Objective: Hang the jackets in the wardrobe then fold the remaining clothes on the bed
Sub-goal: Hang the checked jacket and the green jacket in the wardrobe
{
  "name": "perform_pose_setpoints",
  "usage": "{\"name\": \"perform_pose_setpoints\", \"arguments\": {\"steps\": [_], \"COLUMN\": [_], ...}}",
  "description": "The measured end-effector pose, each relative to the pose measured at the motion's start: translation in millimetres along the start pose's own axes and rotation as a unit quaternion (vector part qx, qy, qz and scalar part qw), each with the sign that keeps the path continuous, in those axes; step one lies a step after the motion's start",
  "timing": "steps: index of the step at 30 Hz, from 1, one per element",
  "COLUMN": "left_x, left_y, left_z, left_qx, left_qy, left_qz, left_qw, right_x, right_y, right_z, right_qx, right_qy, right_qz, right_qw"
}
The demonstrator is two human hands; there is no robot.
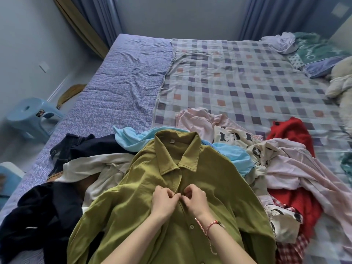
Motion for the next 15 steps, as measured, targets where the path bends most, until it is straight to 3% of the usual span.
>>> {"name": "perform_pose_setpoints", "arguments": {"steps": [5,11,15], "left_x": [1,8,12], "left_y": [-1,2,3], "left_z": [3,5,4], "left_qx": [-0.038,-0.051,-0.044], "left_qy": [0.013,-0.018,-0.020], "left_qz": [0.035,0.078,0.163], "left_qw": [0.999,0.995,0.986], "right_x": [-4,1,-5], "right_y": [8,13,7], "right_z": [-2,-8,-4], "right_qx": [0.005,0.088,0.098], "right_qy": [0.003,0.032,0.050], "right_qz": [-0.014,0.000,-0.190], "right_qw": [1.000,0.996,0.976]}}
Point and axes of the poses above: each hand's wrist, its own z-axis away from the middle knuckle, its own y-axis out of the palm, x = y × z, the point moved 8 cm from there along -z, towards the middle knuckle, and after that the axes turned 1 degree about x, right-handed, at the moved point
